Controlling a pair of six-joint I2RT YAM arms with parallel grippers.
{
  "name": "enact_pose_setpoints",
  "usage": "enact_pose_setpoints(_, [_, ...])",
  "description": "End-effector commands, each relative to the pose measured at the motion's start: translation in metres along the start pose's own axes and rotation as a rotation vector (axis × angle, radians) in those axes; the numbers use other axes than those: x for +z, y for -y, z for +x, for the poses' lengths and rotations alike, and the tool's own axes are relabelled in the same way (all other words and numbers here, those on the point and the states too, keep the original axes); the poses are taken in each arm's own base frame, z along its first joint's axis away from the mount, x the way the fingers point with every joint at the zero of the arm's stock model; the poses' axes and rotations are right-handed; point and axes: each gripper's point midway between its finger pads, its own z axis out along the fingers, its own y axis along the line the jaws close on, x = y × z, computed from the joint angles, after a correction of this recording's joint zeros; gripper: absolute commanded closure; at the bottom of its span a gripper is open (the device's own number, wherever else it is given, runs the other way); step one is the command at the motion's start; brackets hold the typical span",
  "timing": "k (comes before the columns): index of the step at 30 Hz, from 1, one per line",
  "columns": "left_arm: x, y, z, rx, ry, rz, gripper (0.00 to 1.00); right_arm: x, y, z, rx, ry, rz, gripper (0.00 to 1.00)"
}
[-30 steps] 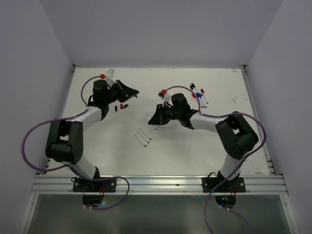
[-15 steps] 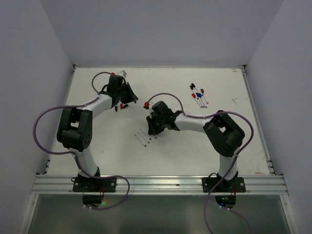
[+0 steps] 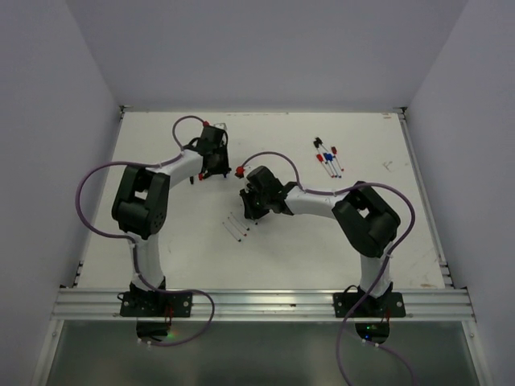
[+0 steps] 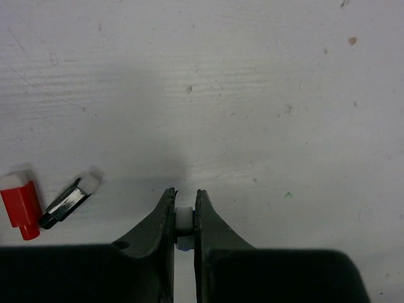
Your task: Open the pen caps
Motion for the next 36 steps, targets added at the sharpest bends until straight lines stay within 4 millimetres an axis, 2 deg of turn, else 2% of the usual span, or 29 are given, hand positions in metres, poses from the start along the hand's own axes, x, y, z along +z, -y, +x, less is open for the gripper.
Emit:
enact_pose_setpoints(1, [0.003, -0.017, -0.005, 0.07, -0.004, -0.098, 1.0, 0.008, 0.007, 0.003, -0.038, -0.017, 0.058, 1.0])
enact_pose_setpoints(16, [0.022, -0.051, -0.008, 0.198, -0.053, -0.279, 1.0, 0.016, -0.011, 0.011, -0.062, -0.031, 0.03, 0.99])
enact_pose_setpoints(17, [0.022, -0.051, -0.007, 0.205, -0.056, -0.28, 0.99, 0.016, -0.011, 0.012, -0.062, -0.036, 0.031, 0.99])
enact_pose_setpoints(21, [0.024, -0.051, -0.005, 0.203, -0.061, -0.273, 0.81, 0.017, -0.01, 0.013, -0.065, -0.038, 0.035, 0.98])
enact_pose_setpoints(23, [0.023, -0.051, -0.005, 0.201, -0.056, -0.273, 0.79, 0.018, -0.011, 0.013, -0.066, -0.039, 0.032, 0.98])
enact_pose_setpoints(25, [0.021, -0.05, -0.009, 0.198, -0.042, -0.272, 0.73, 0.018, -0.011, 0.014, -0.065, -0.044, 0.031, 0.98])
enact_pose_setpoints(33, [0.014, -0.047, -0.017, 0.191, -0.008, -0.264, 0.68, 0.02, -0.01, 0.019, -0.062, -0.052, 0.03, 0.98])
enact_pose_setpoints(36, [0.006, -0.042, -0.028, 0.187, 0.03, -0.255, 0.66, 0.021, -0.009, 0.021, -0.061, -0.055, 0.031, 0.97])
